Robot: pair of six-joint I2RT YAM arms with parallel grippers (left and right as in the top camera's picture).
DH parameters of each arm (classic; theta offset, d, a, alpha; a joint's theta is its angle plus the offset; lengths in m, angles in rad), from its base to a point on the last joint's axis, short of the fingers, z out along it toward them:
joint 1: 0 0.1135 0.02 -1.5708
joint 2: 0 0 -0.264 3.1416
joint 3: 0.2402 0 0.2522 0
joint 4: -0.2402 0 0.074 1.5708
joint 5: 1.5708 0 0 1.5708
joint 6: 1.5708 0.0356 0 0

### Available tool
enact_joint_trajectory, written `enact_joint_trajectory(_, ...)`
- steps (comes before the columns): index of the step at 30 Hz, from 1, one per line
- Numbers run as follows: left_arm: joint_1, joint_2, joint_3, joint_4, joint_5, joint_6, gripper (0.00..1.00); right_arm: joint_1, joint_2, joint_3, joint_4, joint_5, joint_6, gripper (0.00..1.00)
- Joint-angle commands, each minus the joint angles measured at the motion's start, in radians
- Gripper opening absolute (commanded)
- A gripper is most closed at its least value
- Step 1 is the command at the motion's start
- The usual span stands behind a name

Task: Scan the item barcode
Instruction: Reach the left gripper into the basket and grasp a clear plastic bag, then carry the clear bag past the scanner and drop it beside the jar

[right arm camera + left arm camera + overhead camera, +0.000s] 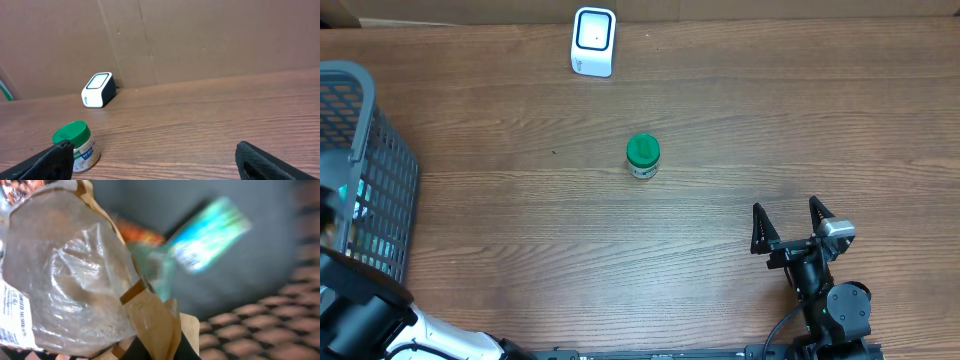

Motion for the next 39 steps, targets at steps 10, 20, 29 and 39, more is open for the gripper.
enact_joint_trajectory(10, -0.164, -0.108, 0.617, -0.262, 0.284, -0.017, 0.04, 0.005, -0.007, -0.01, 0.003, -0.003, 0.0, 1.0)
enact_joint_trajectory(20, -0.764, -0.161, 0.599, -0.354, 0.079, 0.035, 0.04, 0.005, -0.007, -0.01, 0.003, -0.003, 0.0, 1.0)
enact_joint_trajectory(29, -1.228, -0.051, 0.323, -0.347, -0.153, -0.054, 0.04, 0.005, -0.007, -0.01, 0.003, -0.003, 0.0, 1.0)
enact_joint_trajectory(39, -1.356, 0.0, -0.159, -0.045, -0.156, -0.237, 0.15, 0.005, -0.007, -0.01, 0.003, -0.003, 0.0, 1.0)
